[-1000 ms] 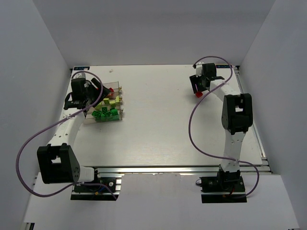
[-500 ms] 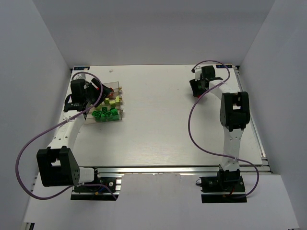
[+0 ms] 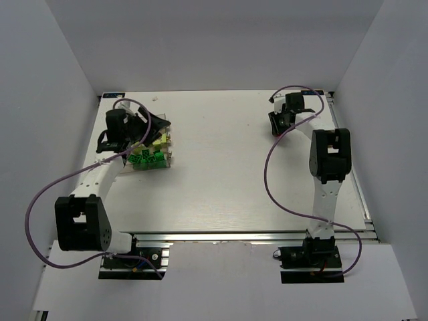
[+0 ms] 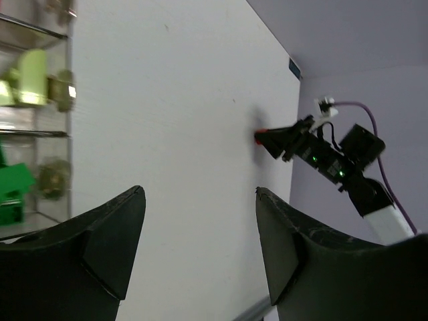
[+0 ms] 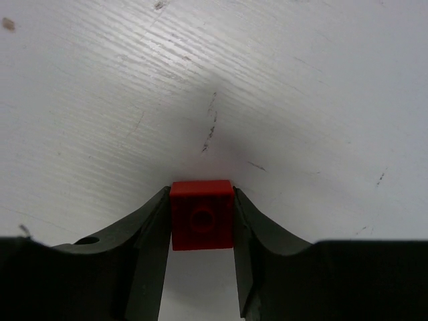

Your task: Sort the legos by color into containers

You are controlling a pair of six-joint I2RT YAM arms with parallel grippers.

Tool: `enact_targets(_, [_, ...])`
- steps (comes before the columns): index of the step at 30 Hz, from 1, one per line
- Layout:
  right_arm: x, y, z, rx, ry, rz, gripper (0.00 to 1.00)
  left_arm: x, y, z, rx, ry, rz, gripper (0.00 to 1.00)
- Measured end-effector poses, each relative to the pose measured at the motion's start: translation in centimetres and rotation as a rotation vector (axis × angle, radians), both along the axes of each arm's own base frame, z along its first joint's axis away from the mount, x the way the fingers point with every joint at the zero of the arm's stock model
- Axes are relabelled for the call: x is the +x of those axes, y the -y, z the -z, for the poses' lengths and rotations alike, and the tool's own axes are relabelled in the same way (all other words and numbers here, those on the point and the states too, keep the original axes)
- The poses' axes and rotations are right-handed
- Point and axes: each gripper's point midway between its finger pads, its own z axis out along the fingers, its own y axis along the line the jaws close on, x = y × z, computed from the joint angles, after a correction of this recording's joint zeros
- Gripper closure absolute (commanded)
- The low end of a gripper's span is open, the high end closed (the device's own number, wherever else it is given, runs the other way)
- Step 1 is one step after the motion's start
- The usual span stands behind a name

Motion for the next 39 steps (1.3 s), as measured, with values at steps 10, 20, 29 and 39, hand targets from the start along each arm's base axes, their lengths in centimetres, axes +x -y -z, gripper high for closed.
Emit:
enact_targets(10, [-8.1,-5.5,-6.8,0.262,0.054,-0.418,0.98,-2.3,12.3,2.5,-0.115,-0.048,0.349,0.24])
enact_targets(20, [-16.7,-14.6,-18.1,0.494,0.313,-0.898,0.97,-4.5,19.6,4.6,-0.167,-0.087,0.549,0.24])
enact_targets(29, [-20.7,-17.3,-15.8,0.504,0.257,-1.046,0.97,-4.8,21.9,2.5,-0.209,-0.014,0.61,0.25])
enact_targets(39, [-22.3,-19.0,-15.0,0.47,0.243,-1.112,0.97,-6.1,24.1,1.6,-0.221,-0.001,0.676,0.3])
